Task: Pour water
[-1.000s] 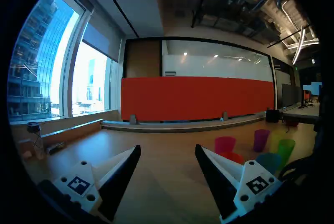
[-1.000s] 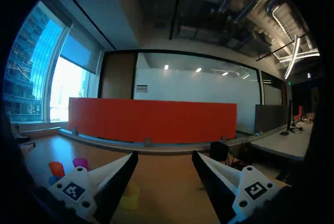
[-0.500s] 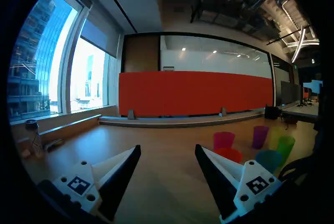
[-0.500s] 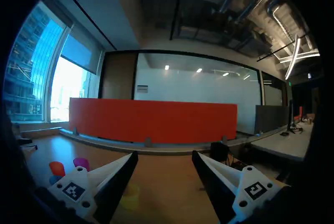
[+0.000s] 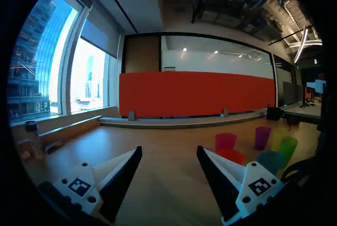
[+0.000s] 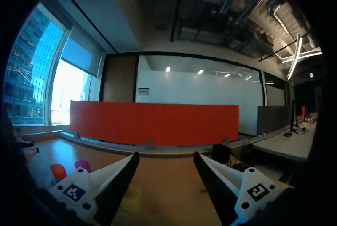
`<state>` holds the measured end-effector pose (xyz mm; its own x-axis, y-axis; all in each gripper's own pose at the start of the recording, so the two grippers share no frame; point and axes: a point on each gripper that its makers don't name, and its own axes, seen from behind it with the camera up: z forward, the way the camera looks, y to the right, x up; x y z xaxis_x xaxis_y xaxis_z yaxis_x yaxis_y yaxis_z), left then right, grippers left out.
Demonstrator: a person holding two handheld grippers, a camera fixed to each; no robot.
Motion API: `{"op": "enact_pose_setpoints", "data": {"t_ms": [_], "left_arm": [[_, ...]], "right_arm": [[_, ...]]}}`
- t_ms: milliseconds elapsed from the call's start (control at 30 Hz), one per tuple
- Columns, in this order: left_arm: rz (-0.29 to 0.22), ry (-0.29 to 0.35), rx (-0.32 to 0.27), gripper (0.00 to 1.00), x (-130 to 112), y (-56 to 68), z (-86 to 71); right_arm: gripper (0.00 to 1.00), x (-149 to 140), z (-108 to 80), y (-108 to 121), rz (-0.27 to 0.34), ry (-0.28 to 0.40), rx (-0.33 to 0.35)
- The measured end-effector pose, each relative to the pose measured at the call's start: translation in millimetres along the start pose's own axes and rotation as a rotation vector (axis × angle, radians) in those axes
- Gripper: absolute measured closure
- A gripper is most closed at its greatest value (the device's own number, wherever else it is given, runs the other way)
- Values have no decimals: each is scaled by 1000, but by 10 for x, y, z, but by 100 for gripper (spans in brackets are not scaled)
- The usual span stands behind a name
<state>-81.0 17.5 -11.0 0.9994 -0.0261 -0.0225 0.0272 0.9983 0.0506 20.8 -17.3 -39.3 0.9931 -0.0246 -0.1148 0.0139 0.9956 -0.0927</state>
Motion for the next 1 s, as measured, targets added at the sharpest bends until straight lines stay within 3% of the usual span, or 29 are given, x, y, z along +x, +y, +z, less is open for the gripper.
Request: {"op": "enact_pose_setpoints", "data": {"t_ms": [367, 600, 1000], "left_arm": [[0, -1, 0, 4, -1, 3, 0], [1, -1, 1, 3, -1, -1, -4], [1, -1, 1, 4, 1, -9, -8]], "right_arm": [[0, 15, -28, -23, -21, 22, 32], [0, -146, 26, -5, -29, 20, 49], [0, -426, 159, -41, 10, 16, 70]]}}
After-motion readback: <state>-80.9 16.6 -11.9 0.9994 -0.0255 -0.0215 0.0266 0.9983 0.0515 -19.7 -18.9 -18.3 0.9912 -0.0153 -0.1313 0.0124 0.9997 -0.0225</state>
